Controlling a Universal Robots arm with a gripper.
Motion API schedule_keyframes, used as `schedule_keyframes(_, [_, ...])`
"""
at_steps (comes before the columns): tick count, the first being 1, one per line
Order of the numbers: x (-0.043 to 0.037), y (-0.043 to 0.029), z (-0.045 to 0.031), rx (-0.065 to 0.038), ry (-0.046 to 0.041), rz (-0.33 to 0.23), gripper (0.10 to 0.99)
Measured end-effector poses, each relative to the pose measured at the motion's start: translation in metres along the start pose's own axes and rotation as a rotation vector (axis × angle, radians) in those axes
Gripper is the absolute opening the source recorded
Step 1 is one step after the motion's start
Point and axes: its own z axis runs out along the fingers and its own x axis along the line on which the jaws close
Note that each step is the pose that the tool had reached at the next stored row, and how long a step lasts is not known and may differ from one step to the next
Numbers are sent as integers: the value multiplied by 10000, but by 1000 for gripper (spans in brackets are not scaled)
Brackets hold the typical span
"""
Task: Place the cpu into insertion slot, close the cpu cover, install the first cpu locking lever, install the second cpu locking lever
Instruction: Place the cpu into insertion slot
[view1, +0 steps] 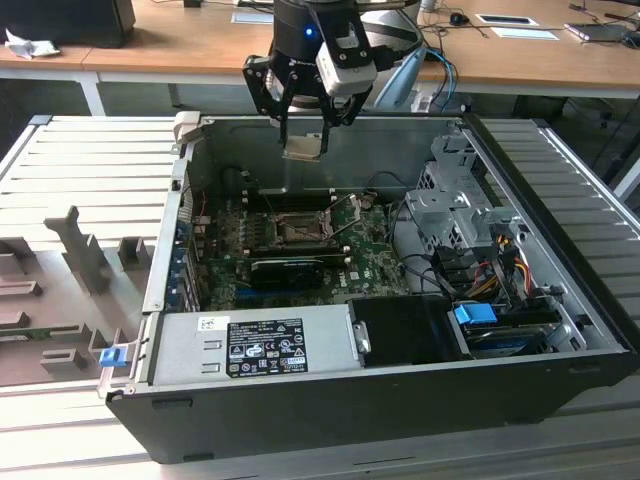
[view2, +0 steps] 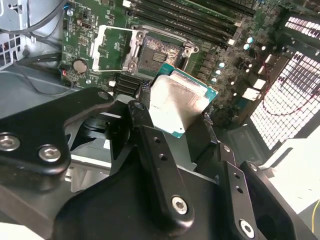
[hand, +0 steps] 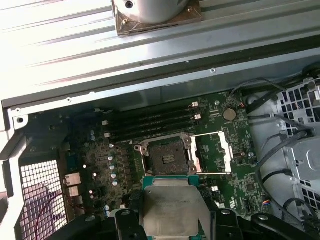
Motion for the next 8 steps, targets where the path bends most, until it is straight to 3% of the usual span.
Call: schedule_keyframes(8, [0, -1, 8, -16, -56, 651, 529])
